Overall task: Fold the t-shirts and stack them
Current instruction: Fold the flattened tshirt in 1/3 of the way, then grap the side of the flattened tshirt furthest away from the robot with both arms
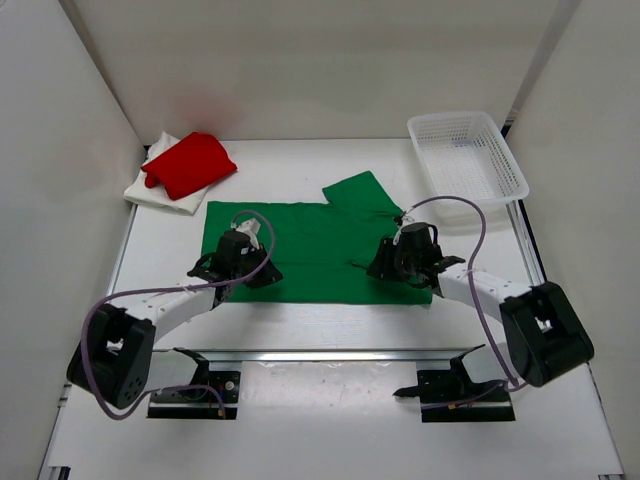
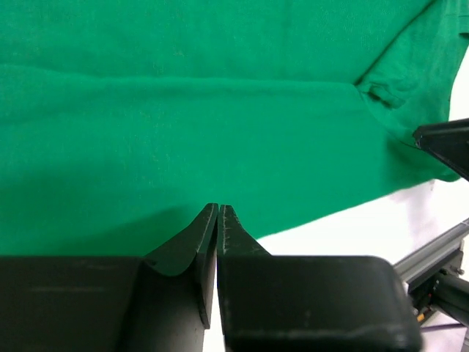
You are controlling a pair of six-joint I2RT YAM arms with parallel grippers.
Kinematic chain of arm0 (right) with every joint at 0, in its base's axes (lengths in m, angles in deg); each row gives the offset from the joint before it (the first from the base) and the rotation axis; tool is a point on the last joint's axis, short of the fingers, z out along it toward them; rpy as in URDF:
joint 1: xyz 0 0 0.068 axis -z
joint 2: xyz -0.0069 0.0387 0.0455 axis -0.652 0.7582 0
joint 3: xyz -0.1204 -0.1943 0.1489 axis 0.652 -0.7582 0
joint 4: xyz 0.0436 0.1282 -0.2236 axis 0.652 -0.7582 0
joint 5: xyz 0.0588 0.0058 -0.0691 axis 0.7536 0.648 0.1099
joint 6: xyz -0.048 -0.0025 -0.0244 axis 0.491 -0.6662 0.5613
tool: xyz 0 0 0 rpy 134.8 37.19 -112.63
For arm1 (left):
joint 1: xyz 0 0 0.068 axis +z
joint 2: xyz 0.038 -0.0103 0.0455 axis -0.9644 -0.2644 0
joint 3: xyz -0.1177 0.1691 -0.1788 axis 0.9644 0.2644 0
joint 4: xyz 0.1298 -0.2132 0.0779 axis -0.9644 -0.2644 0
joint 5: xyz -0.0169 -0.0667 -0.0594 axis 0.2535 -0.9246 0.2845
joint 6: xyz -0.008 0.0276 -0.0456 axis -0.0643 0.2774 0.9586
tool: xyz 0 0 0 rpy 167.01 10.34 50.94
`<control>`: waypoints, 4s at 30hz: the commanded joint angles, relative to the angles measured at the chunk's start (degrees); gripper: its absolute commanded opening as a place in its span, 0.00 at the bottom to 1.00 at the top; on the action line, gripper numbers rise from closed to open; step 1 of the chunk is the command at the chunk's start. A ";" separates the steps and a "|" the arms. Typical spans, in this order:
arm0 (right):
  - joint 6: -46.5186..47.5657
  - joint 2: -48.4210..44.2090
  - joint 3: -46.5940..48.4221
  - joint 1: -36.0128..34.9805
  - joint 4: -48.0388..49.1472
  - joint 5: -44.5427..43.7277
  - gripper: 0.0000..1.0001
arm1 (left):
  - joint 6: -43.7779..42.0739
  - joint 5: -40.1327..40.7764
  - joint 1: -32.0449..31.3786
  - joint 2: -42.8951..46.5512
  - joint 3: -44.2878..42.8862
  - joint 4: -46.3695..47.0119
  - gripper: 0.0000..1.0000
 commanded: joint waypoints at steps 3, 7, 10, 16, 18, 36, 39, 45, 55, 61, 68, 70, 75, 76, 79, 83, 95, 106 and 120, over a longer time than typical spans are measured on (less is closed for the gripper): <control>-0.04 5.33 3.17 0.45 10.41 1.77 0.36 | 0.27 -0.31 -0.78 -1.24 1.82 9.02 0.17; -1.18 9.11 4.40 1.24 11.47 2.56 0.35 | 1.50 -2.32 1.76 -0.80 5.60 11.30 0.18; -1.00 10.78 5.54 1.77 11.83 2.30 0.33 | 1.42 -2.77 2.73 0.68 6.66 11.49 0.18; -1.01 14.13 7.92 1.86 10.25 3.08 0.23 | 2.12 -2.68 8.26 4.81 11.58 10.78 0.18; -0.57 15.70 9.49 2.03 9.20 3.70 0.16 | 2.21 -3.12 9.85 6.22 13.08 10.34 0.18; 10.33 20.75 31.33 -3.77 -9.27 -7.99 0.30 | 3.09 -1.10 4.07 5.97 7.02 9.20 0.19; 8.23 12.47 20.51 -3.06 -5.32 -5.97 0.10 | 3.61 0.48 0.54 2.98 5.70 9.64 0.18; 6.38 2.36 3.55 -2.45 -3.82 -6.84 0.00 | 0.72 3.38 -1.57 -5.18 1.83 6.93 0.18; 1.99 -9.42 -10.70 -1.22 -8.37 -5.36 0.00 | 1.24 -2.68 -2.10 -4.77 8.77 1.48 0.16; 2.77 -13.56 -4.67 0.27 -12.60 -2.89 0.00 | 1.69 -3.12 -1.58 4.54 7.83 -2.84 0.19; 6.20 -1.81 8.60 2.30 -8.03 -2.72 0.00 | -0.70 -1.70 8.07 -2.02 -11.07 -0.84 0.19; 6.56 1.11 10.47 1.60 -6.72 -2.54 0.00 | -0.52 -1.29 11.52 -5.53 -14.50 0.49 0.17; 5.76 6.65 14.86 -0.33 -4.35 -1.21 0.00 | 0.98 1.01 22.67 -20.02 -23.63 -0.38 0.09; 5.94 6.57 14.52 -1.73 -3.82 -1.40 0.00 | -0.76 3.01 23.30 -21.79 -24.61 -1.34 0.10; 6.55 7.97 12.76 -3.41 0.13 2.45 0.00 | -4.72 9.78 24.80 -29.70 -33.82 -6.07 0.14; 7.70 6.66 8.99 -4.74 4.00 4.49 0.00 | -7.90 13.13 28.83 -32.62 -36.66 -6.62 0.37; 6.03 6.83 5.37 -3.50 9.02 8.71 0.03 | -10.71 14.10 30.60 -41.05 -45.53 -8.99 0.53; 6.82 8.94 11.52 0.79 8.14 8.80 0.08 | -10.89 15.42 29.63 -44.57 -48.53 -12.06 0.42; 11.03 42.95 50.97 13.37 -2.55 -0.07 0.39 | -8.60 14.54 29.54 -42.99 -48.79 -12.51 0.00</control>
